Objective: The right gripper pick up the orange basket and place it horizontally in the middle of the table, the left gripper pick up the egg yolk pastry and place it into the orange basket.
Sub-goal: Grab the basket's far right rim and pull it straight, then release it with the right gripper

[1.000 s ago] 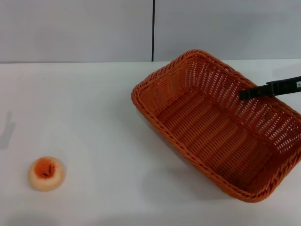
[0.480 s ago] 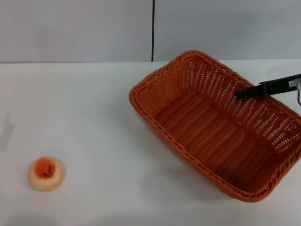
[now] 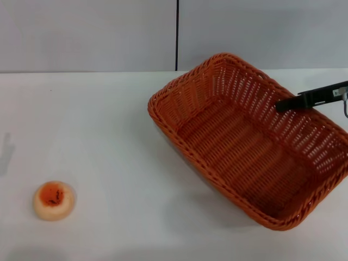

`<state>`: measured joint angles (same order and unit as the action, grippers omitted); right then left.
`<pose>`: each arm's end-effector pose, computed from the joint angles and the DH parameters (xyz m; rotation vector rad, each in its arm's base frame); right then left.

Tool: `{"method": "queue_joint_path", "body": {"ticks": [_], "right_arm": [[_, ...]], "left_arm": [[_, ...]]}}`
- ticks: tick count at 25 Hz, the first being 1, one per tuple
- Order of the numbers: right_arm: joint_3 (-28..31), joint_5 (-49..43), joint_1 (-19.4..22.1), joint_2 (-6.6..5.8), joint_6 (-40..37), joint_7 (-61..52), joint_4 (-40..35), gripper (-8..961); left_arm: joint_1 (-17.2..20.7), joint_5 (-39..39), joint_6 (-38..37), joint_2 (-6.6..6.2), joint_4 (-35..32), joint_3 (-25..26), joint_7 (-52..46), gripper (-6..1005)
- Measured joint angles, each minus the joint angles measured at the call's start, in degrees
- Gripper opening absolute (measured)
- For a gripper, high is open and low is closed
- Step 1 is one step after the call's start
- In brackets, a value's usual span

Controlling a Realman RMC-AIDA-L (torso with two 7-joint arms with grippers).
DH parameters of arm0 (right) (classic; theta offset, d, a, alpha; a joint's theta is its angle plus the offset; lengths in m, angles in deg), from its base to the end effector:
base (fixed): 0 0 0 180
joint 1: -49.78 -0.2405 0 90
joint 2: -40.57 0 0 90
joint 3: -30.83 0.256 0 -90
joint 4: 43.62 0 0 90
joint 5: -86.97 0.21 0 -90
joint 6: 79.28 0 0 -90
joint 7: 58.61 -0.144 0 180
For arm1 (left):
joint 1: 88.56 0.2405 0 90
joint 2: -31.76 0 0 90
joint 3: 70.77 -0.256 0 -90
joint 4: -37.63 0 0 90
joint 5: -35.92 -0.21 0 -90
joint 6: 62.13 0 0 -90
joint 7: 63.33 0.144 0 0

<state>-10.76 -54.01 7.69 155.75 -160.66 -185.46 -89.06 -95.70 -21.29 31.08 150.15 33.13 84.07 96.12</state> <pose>0.2520 0.3961 0.0342 -2.4832 1.3197 0.1064 -0.3898 0.1856 0.0241 -1.3636 -0.6178 -0.8097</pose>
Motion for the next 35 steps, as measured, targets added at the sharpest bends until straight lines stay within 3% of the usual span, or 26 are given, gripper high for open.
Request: {"method": "queue_joint_path", "body": {"ticks": [4, 11, 17, 22, 25, 30, 35], "right_arm": [[-0.4, 1.3, -0.6, 0.01, -1.0, 1.9, -1.7, 172], [-4.9, 3.0, -6.1, -1.83, -3.5, 11.6, -2.0, 168], [-8.9, 2.8, -9.9, -1.94, -3.9, 18.5, -1.5, 165], [-13.7, 3.1, -11.7, -0.37, -3.9, 25.0, -2.0, 164], [-16.7, 3.1, -12.8, 1.59, -2.6, 29.9, -2.1, 164], [-18.3, 2.9, -13.5, 3.09, 0.3, 33.9, -2.3, 163], [-23.2, 3.1, -13.4, 3.49, 4.3, 35.4, -3.6, 178]], "left_arm": [[0.1, -0.1, 0.2, -0.03, 0.1, -0.3, 0.4, 834], [2.0, -0.4, 2.0, -0.04, 1.0, -0.6, 0.6, 834], [3.9, -0.4, 2.4, -0.08, 1.3, -1.2, 0.6, 834], [5.7, -0.4, 3.0, 0.04, 1.2, -1.3, 0.6, 834], [7.0, -0.4, 4.0, 0.11, 1.0, -1.3, 0.6, 834], [8.1, -0.4, 5.5, 0.1, 1.0, -1.2, 0.6, 834], [9.1, -0.4, 6.9, 0.08, 0.9, -1.3, 0.6, 834]]}}
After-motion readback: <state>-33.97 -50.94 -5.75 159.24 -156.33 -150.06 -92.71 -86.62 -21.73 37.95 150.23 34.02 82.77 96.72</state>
